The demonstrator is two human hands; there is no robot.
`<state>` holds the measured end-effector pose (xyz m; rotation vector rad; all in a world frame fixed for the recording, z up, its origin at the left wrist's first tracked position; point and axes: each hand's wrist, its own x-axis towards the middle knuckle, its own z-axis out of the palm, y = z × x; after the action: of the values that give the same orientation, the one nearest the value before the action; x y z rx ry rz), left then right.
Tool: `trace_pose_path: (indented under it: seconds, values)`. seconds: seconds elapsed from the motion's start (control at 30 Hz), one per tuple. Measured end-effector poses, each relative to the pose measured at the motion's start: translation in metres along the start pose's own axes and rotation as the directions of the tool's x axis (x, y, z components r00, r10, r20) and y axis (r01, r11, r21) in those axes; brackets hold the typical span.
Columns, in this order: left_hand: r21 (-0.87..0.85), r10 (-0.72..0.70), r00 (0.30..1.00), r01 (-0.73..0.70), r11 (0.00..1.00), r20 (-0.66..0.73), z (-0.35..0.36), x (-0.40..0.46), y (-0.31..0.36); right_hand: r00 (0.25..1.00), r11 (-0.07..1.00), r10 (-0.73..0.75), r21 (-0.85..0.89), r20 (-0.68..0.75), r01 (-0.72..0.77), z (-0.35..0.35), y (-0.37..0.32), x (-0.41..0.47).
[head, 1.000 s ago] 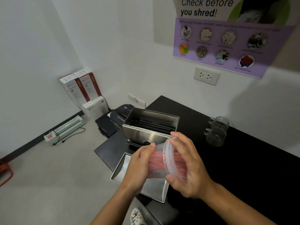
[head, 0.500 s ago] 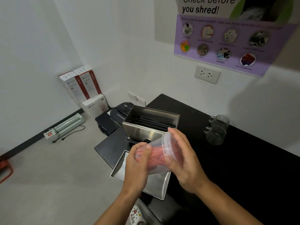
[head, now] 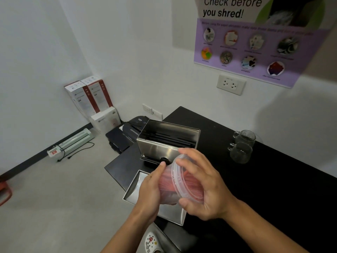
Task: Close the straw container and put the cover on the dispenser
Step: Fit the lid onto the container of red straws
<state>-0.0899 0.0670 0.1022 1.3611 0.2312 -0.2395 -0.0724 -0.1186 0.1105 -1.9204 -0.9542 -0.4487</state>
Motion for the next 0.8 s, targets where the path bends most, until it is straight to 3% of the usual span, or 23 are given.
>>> trace_pose_path:
  seconds: [0.27,0.47,0.57,0.6,0.67,0.8]
  values:
    - [-0.042,0.126,0.972,-0.137,0.99,-0.197,0.002,0.004,-0.014,0.993,0.988,0.116,0.103,-0.032,-0.112,0.01,-0.001,0.005]
    - [-0.144,-0.067,0.991,0.05,0.988,-0.12,0.004,0.004,-0.008,0.946,0.943,0.311,0.095,0.093,-0.319,0.0,-0.005,0.013]
    - [-0.213,-0.123,0.991,0.11,0.971,-0.052,0.005,0.004,-0.009,0.837,0.784,0.547,0.338,0.024,-0.521,-0.01,-0.006,0.017]
    - [-0.242,-0.128,0.991,0.115,0.964,-0.04,0.004,0.003,-0.009,0.772,0.721,0.636,0.369,-0.018,-0.586,-0.012,-0.005,0.018]
    - [-0.239,-0.125,0.992,0.114,0.964,-0.031,0.003,0.003,-0.009,0.663,0.599,0.748,0.399,0.033,-0.695,-0.012,-0.001,0.017]
    - [-0.003,-0.017,0.998,0.017,1.0,-0.062,0.001,0.0,-0.006,0.537,0.411,0.835,0.51,0.122,-0.756,-0.008,0.0,0.009]
